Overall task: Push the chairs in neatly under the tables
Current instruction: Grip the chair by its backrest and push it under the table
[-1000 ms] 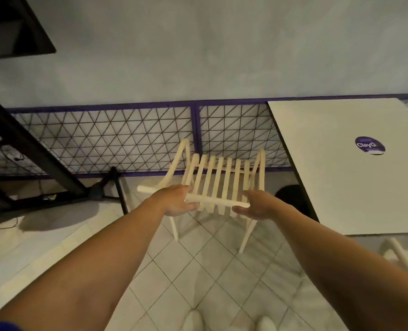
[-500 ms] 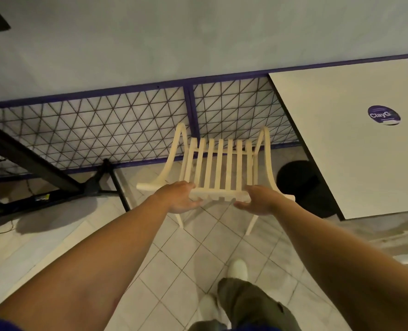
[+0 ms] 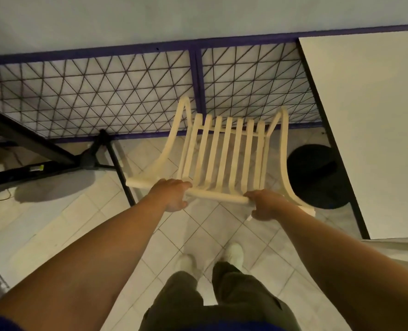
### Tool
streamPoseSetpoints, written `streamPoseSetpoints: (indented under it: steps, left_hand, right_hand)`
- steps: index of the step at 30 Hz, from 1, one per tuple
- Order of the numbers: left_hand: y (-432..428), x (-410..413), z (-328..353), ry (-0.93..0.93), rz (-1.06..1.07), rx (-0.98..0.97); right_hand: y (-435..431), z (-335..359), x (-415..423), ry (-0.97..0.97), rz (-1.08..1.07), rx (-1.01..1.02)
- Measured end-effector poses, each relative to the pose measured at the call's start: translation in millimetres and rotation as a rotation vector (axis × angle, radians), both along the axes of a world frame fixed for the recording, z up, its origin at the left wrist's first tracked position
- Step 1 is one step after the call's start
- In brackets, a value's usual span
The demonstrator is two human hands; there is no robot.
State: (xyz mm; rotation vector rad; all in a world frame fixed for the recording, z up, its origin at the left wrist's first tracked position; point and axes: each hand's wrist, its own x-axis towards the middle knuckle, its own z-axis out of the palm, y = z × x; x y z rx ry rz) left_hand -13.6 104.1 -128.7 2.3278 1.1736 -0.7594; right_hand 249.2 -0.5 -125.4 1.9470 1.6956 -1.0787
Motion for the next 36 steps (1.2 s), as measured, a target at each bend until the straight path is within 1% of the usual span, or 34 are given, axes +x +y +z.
streamPoseSetpoints:
  steps: [3, 7, 10, 13, 17, 25, 32, 36]
  left_hand:
    - [10.4, -0.3, -4.0, -0.005, 0.001, -0.058]
    - [24.6, 0.1, -11.5, 0.025, -0.056, -0.104]
    - [29.0, 2.1, -14.2, 0.071, -0.11, -0.09]
    - [29.2, 1.9, -15.4, 0.065, -0.126, -0.085]
    - [29.3, -0.7, -15.0, 0.055, -0.131, -0.092]
    - [35.9, -9.7, -13.9, 0.063, -0.16, -0.1]
    - [45.8, -9.9, -10.6, 0.065, -0.259, -0.094]
    - [54.2, -8.5, -7.3, 0.09, -0.334, -0.076]
  right_hand:
    - [3.1, -4.8, 4.8, -0.021, 0.014, -0.028]
    - [3.2, -13.3, 3.4, -0.067, -0.083, -0.044]
    - [5.9, -18.3, -2.1, -0.132, -0.136, -0.054]
    - [3.4, -18.1, -4.5, -0.162, -0.13, -0.064]
    - [-2.5, -15.7, -6.8, -0.193, -0.13, -0.017]
    - [-11.4, -11.2, -25.9, -0.184, -0.153, -0.004]
    - [-32.5, -16.0, -42.3, -0.135, -0.302, 0.048]
    - [-38.5, -18.1, -55.3, -0.137, -0.31, 0.052]
